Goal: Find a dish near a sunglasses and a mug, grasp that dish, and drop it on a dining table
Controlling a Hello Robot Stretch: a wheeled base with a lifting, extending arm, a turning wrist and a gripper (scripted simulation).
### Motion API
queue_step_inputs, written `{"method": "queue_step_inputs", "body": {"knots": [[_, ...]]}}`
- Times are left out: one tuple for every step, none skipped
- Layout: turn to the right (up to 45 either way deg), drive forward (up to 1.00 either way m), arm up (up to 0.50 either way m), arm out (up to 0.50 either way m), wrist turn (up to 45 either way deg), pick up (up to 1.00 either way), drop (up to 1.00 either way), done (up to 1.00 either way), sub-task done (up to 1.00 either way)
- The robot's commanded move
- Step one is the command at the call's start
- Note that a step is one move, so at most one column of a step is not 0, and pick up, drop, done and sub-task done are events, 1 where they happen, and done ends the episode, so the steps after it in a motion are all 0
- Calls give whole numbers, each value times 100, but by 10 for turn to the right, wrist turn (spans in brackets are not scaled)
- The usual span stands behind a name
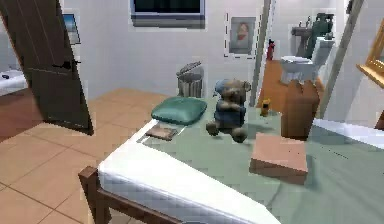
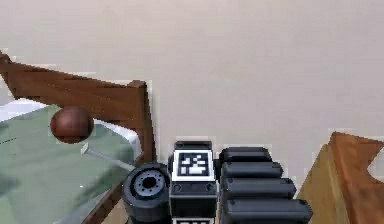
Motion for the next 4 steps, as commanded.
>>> {"method": "queue_step_inputs", "body": {"knots": [[-450,0,0,0,0,0,0,0,0],[-150,0,0,0,0,0,0,0,0],[0,100,0,0,0,0,0,0,0],[0,20,0,0,0,0,0,0,0]]}}
